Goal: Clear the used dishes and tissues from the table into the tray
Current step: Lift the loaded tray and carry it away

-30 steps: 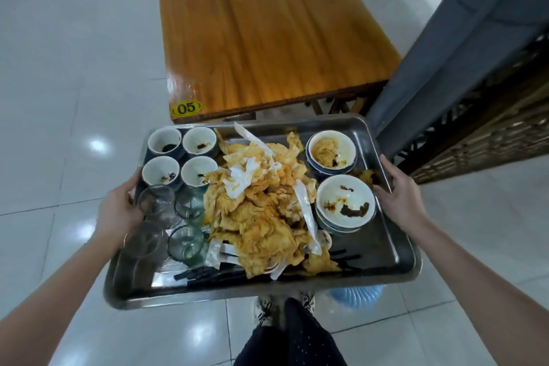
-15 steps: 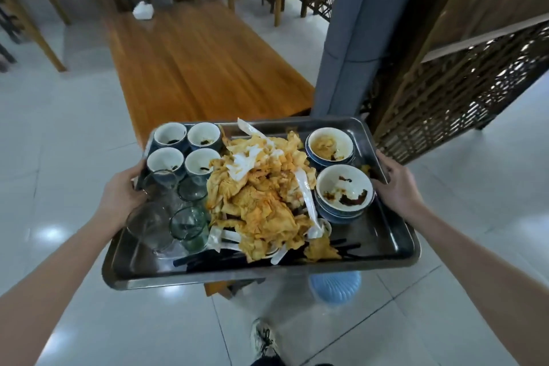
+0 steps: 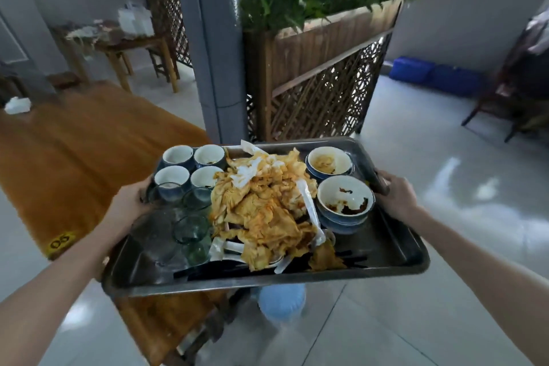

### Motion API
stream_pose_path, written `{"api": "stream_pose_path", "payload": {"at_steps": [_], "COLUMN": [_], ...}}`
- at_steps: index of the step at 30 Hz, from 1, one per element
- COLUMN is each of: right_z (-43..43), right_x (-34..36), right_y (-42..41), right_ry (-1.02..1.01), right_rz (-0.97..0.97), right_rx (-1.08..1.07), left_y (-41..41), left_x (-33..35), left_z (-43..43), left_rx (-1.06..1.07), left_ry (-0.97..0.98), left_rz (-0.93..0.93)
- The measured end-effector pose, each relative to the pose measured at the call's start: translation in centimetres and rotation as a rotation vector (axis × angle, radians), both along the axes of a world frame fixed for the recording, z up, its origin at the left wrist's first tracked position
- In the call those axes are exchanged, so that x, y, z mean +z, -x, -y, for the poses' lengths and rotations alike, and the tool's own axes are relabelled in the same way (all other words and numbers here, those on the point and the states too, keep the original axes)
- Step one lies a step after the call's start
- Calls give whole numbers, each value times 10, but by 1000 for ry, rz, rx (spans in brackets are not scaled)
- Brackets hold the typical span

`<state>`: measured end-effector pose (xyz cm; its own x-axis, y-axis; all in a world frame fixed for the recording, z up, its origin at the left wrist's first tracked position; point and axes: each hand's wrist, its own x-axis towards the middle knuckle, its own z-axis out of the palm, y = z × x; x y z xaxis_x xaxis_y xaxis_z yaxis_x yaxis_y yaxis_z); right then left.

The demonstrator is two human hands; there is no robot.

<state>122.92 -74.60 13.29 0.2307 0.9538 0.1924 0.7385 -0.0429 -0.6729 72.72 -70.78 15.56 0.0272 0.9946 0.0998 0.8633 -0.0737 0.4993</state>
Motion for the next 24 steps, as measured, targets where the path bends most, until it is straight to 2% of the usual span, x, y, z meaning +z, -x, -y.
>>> {"api": "stream_pose_path", "payload": {"at_steps": [8, 12, 19, 24], "right_z": [63, 74, 47, 3], "right_x": [40, 49, 59, 58], "right_y": [-107, -143, -204, -259], "right_ry": [-13, 11, -30, -82], "right_rz": [60, 5, 0, -11], "right_rx": [-186, -225, -258, -347], "left_y": [-120, -173, -265, -336], "left_x": [16, 20, 24, 34], "left_z": [-37, -70, -143, -220], "left_rx": [-190, -236, -338, -437], "left_ry": [30, 36, 30, 45], "left_rz": [149, 208, 170, 207]}}
